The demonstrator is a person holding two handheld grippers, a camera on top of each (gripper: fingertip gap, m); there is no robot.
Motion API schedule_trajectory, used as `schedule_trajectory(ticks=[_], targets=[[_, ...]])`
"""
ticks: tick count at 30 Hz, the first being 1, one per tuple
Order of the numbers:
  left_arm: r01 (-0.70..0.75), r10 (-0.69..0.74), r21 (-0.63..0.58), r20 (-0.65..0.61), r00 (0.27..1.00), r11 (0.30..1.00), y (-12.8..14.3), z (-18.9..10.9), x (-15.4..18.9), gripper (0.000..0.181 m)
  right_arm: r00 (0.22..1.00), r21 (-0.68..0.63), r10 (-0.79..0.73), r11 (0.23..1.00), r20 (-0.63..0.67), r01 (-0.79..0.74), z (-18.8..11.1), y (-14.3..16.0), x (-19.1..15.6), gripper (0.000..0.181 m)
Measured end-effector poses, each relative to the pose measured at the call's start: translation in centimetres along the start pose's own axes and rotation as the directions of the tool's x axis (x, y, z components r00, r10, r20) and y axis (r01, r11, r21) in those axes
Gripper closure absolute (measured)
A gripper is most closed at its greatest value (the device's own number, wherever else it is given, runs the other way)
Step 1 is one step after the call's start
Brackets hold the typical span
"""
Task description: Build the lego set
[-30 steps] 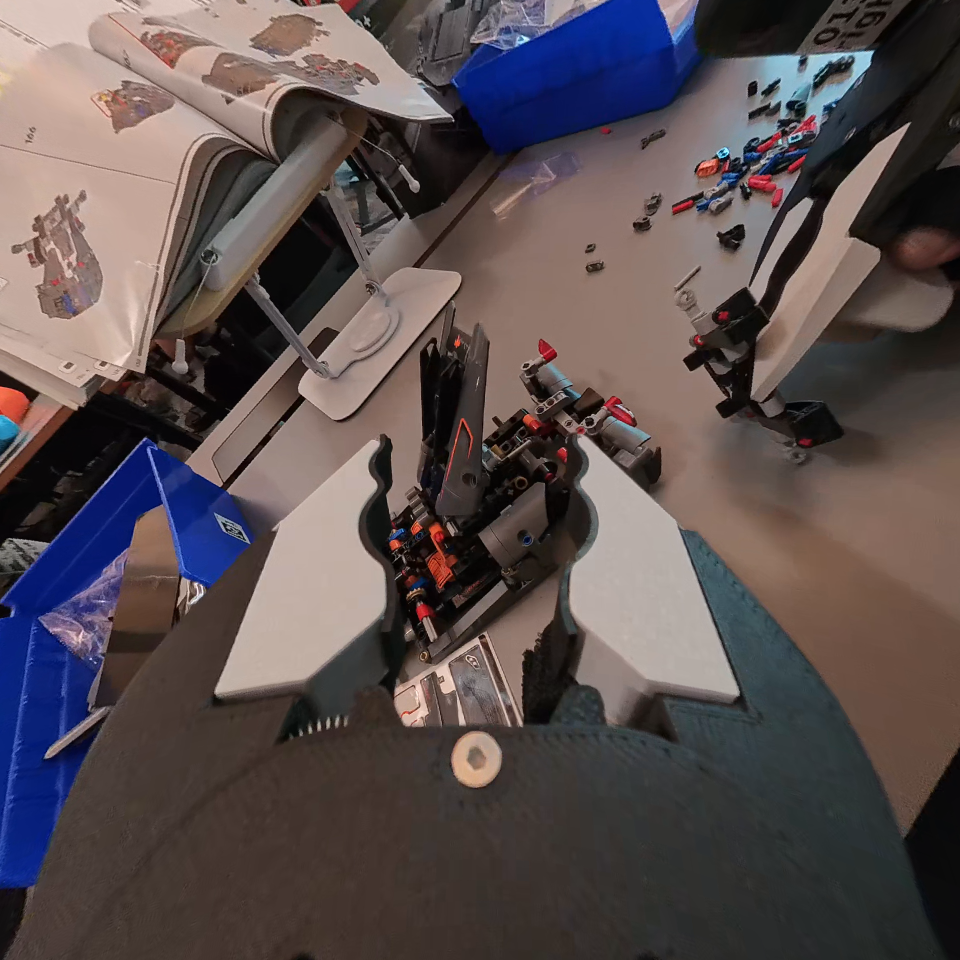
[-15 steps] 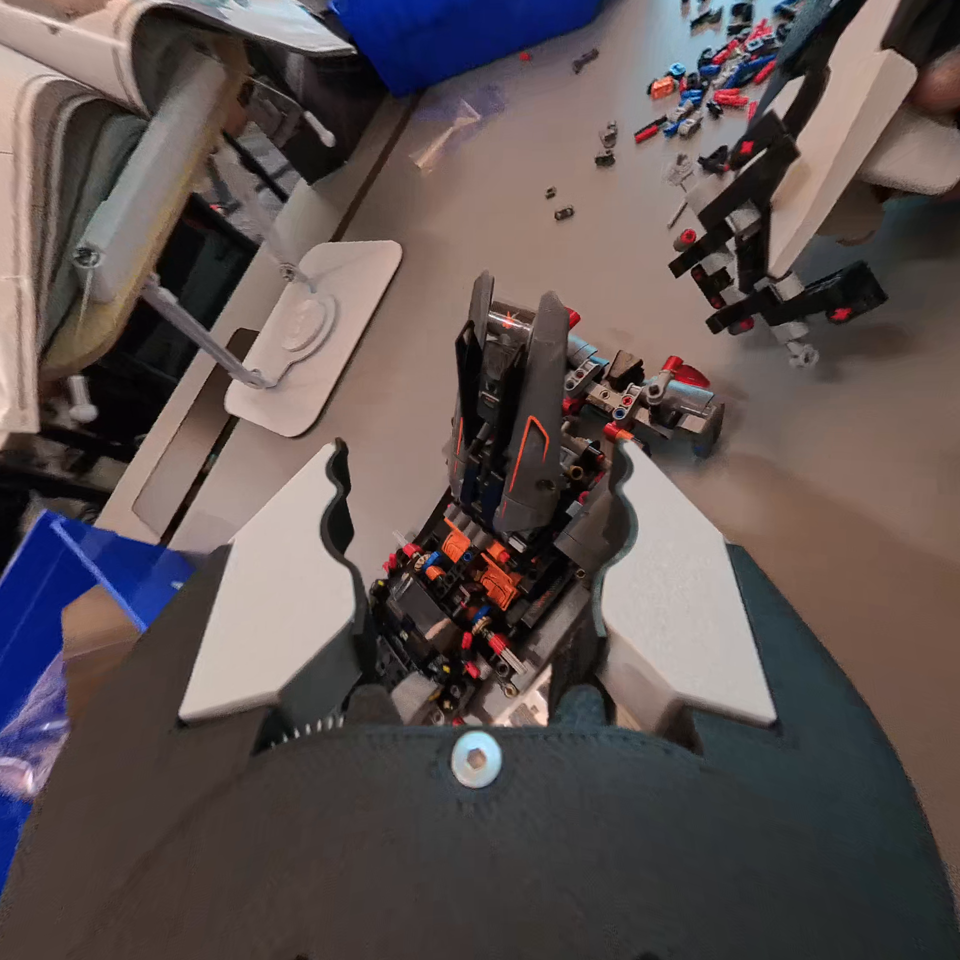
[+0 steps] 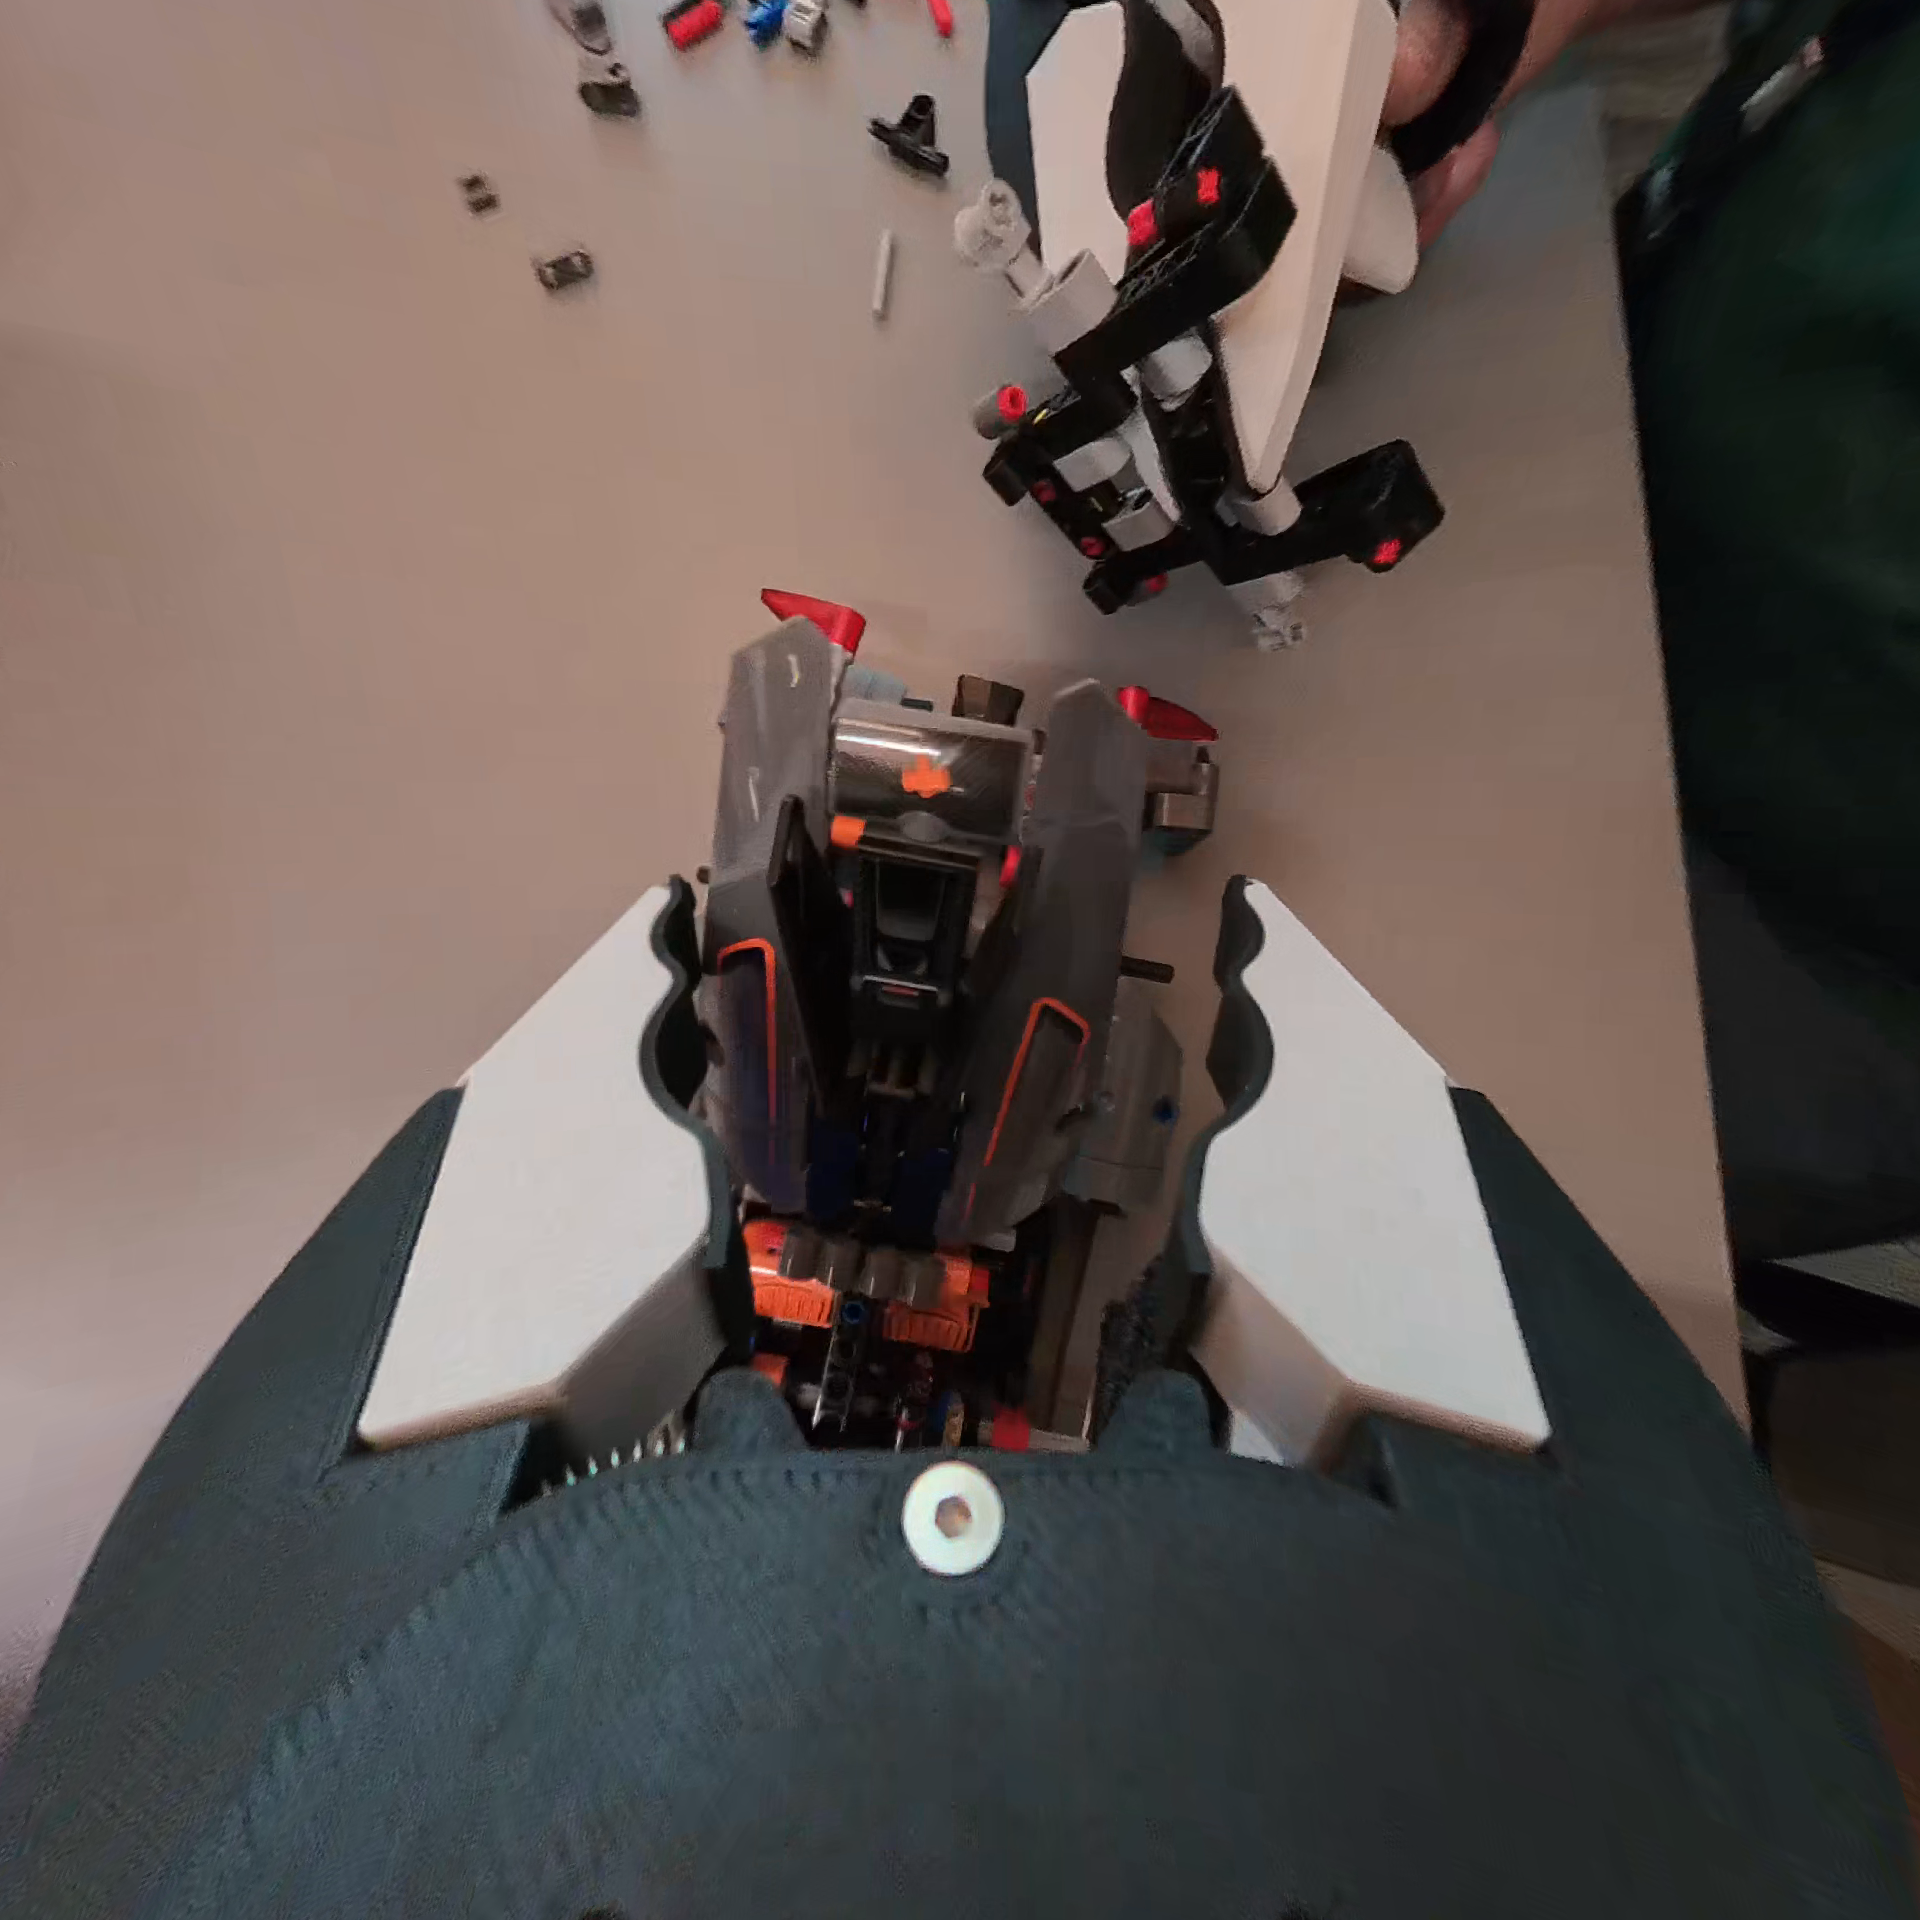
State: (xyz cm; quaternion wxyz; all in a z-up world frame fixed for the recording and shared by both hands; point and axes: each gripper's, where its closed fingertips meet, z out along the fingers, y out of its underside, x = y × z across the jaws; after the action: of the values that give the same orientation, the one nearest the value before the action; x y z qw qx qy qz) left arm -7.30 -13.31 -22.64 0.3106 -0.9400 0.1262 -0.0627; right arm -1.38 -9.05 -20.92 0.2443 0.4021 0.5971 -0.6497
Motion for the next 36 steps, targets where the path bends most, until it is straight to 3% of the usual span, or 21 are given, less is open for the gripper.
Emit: schedule_trajectory(ticks=[2,5,36], targets=[[0.016,-0.015,0.02,-0.049,0.999,1.0,-0.3,0.0,0.2,0.1,1.0,0.0,0.0,1.0,0.005,0.0,0.0,-0.1,0.0,0.175],[0.019,-0.016,0.039,-0.055,0.998,0.999,-0.5,-0.3,0.0,0.106,1.0,0.002,0.001,1.0,0.015,-0.001,0.0,-0.2,0.0,0.175],[0.103,-0.077,0.266,-0.107,0.991,0.958,-2.5,-2.3,-0.1,0.111,0.998,0.029,0.018,0.999,0.053,-0.019,-0.5,-1.1,-0.1,0.175]])
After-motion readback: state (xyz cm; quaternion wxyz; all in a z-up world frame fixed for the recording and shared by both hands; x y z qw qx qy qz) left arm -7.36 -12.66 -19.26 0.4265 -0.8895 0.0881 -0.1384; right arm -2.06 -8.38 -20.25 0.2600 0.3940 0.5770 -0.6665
